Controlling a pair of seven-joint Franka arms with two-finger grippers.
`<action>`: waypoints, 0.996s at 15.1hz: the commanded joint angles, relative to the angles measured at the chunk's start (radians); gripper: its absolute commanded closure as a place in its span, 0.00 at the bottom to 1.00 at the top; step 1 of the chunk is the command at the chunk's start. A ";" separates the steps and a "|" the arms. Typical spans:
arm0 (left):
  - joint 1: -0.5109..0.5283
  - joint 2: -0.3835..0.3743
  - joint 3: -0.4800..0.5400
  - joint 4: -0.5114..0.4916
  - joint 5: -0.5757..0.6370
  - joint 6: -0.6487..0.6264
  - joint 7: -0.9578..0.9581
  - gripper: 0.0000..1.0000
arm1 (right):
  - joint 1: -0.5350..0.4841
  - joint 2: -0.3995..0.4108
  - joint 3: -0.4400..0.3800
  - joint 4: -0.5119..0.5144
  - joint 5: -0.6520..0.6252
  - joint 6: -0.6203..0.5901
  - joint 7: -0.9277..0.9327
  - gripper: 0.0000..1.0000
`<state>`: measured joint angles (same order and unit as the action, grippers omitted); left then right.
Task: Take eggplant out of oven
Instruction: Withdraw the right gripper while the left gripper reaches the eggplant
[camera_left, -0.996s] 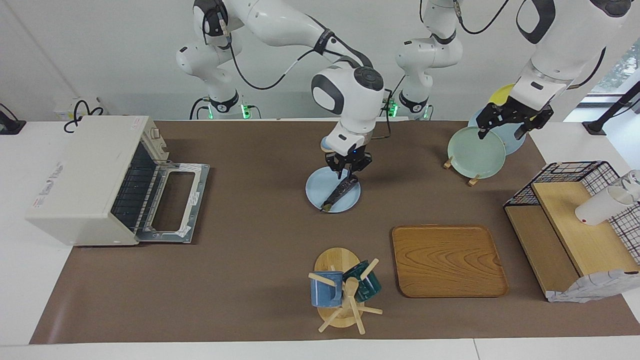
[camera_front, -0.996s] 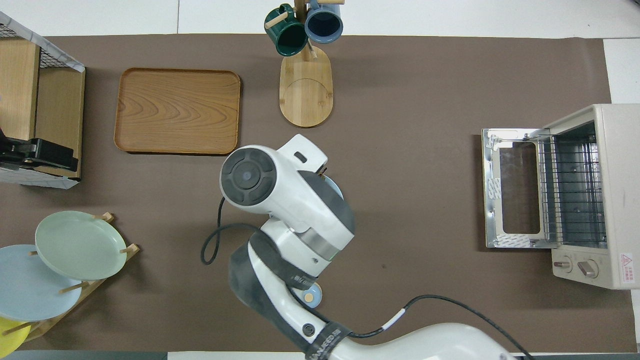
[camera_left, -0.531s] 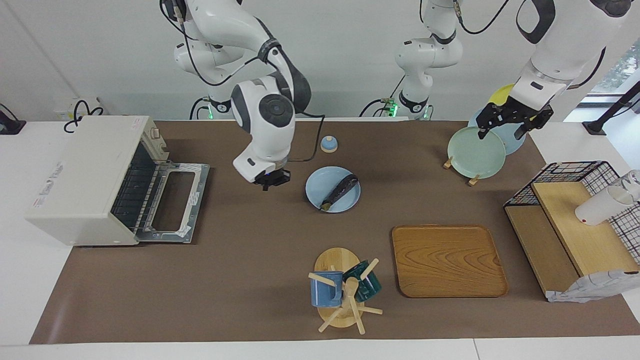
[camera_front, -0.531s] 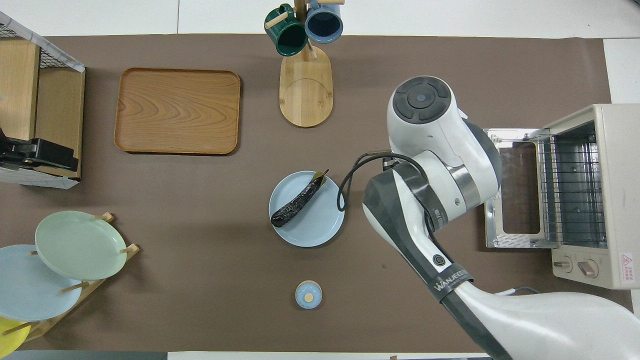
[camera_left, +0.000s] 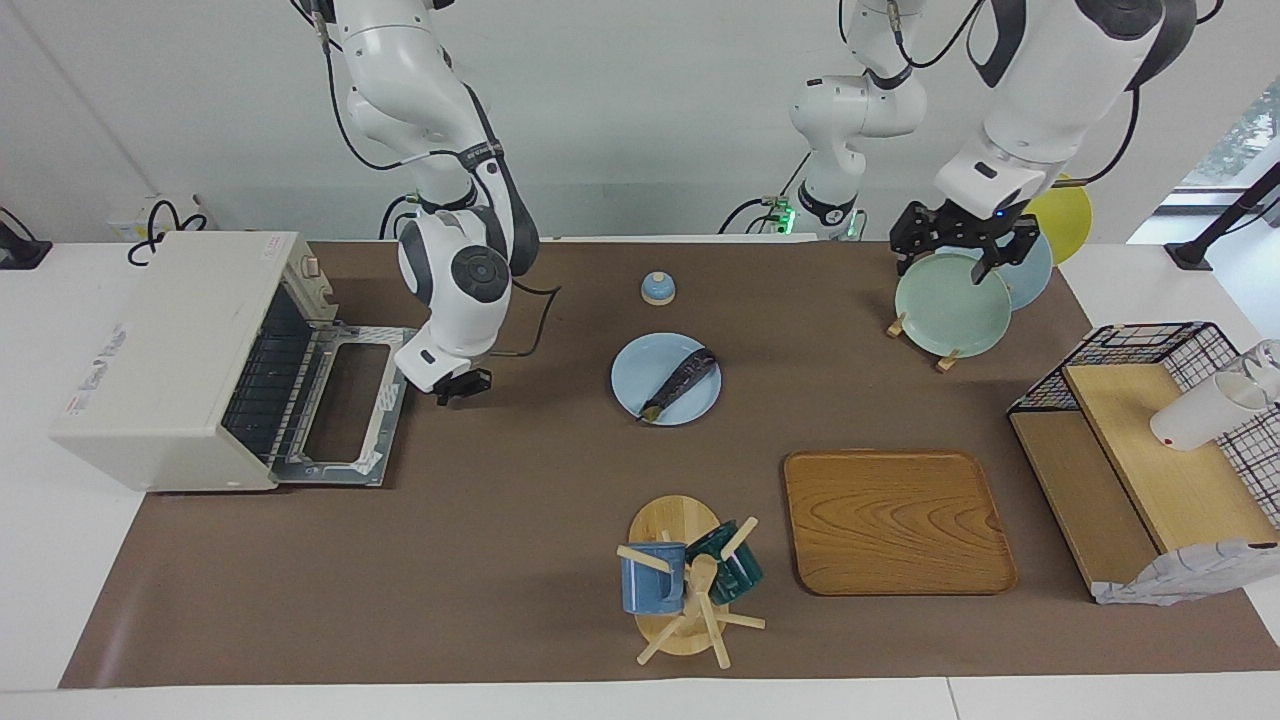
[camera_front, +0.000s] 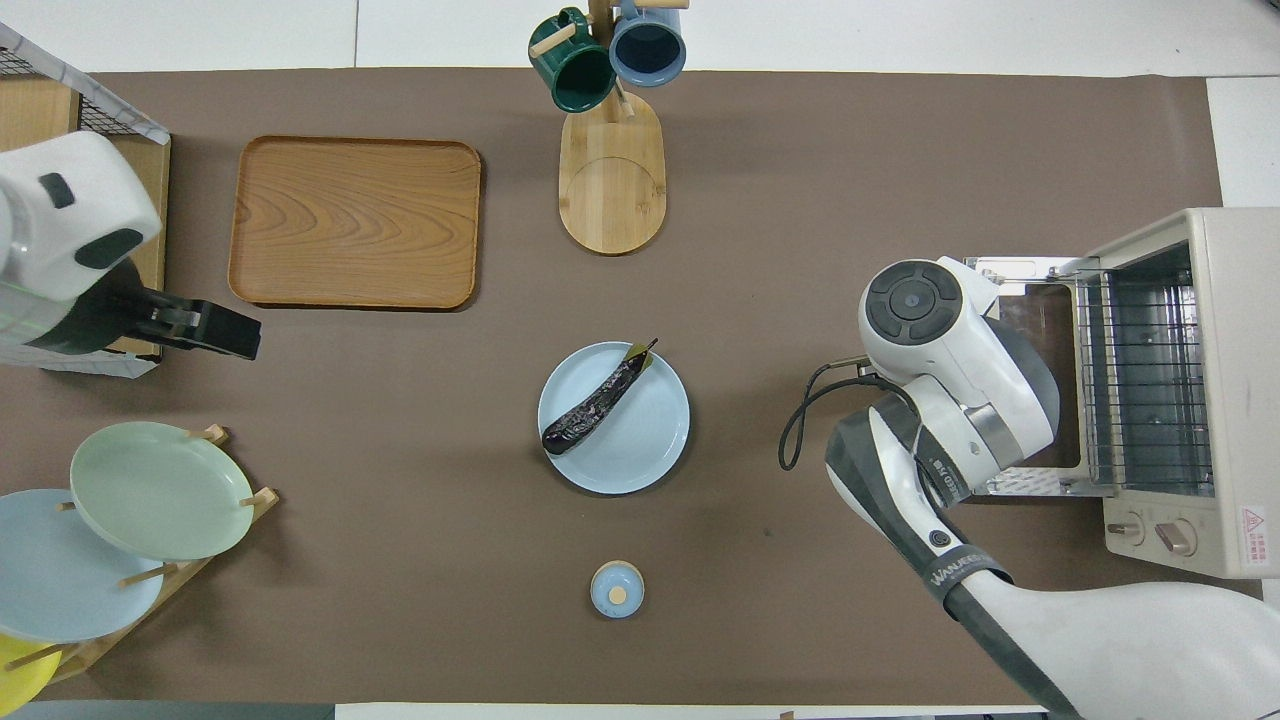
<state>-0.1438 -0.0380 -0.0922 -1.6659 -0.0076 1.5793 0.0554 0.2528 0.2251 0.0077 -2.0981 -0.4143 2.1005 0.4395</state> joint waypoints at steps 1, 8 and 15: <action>-0.094 -0.054 0.011 -0.142 -0.044 0.131 -0.008 0.00 | -0.020 -0.032 0.015 -0.060 -0.050 0.038 -0.018 1.00; -0.308 0.061 0.011 -0.268 -0.107 0.358 -0.011 0.00 | -0.105 -0.024 0.017 -0.076 -0.136 0.079 -0.149 1.00; -0.425 0.211 0.011 -0.334 -0.107 0.565 0.000 0.00 | -0.128 -0.050 0.015 -0.047 -0.156 0.049 -0.278 1.00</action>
<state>-0.5464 0.1602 -0.0990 -1.9717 -0.1046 2.0914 0.0415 0.1642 0.2194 0.0188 -2.1516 -0.5305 2.1706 0.2523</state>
